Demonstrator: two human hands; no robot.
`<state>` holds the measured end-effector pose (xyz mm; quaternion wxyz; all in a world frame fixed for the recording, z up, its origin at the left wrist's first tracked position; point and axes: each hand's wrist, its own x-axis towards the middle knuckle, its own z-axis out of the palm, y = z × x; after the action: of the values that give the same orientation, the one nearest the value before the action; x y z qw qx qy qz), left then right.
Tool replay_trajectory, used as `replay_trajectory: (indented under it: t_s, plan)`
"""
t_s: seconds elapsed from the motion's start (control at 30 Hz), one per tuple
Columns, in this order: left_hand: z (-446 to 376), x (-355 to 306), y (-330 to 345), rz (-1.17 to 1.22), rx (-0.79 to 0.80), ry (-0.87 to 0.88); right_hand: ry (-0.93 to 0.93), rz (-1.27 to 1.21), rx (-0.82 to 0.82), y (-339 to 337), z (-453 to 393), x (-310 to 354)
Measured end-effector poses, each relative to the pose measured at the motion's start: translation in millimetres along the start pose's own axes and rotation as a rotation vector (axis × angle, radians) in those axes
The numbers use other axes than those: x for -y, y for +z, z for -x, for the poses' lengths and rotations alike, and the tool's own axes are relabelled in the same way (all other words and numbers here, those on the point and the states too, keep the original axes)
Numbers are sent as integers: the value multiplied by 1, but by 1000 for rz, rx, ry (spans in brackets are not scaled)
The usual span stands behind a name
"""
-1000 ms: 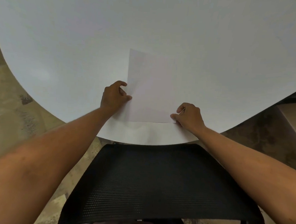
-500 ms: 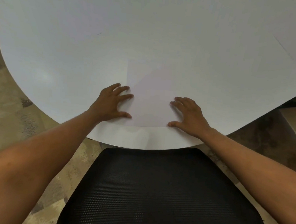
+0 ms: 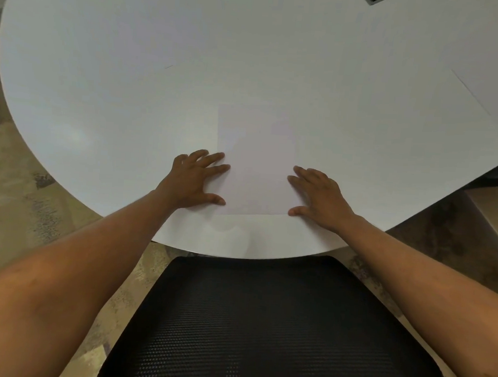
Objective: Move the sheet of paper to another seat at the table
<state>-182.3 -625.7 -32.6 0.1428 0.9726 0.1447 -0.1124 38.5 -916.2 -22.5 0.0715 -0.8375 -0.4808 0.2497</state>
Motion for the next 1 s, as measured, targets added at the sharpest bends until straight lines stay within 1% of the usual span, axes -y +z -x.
replay_trajectory:
  t_s: [0.37,0.47,0.53,0.6,0.83,0.93,0.97,1.0]
  plan:
    - [0,-2,-2,8,7,-5,12,9,11,2,-1,3]
    - [1,-3,-3,3,-59,12,3,-48,0,1,2,2]
    - [4,-6,-5,-9,-139,21,3,-119,-65,-3,6,5]
    - [9,-12,-12,-32,-213,12,-14,-123,-159,-15,10,12]
    - [40,-46,-63,-179,-428,8,-187,111,-482,-78,10,57]
    - [57,-57,-96,-261,-513,-38,-236,219,-571,-109,10,84]
    - [54,-60,-100,-270,-516,-43,-217,239,-577,-113,7,87]
    - [65,-63,-114,-298,-551,-77,-224,247,-608,-123,9,100]
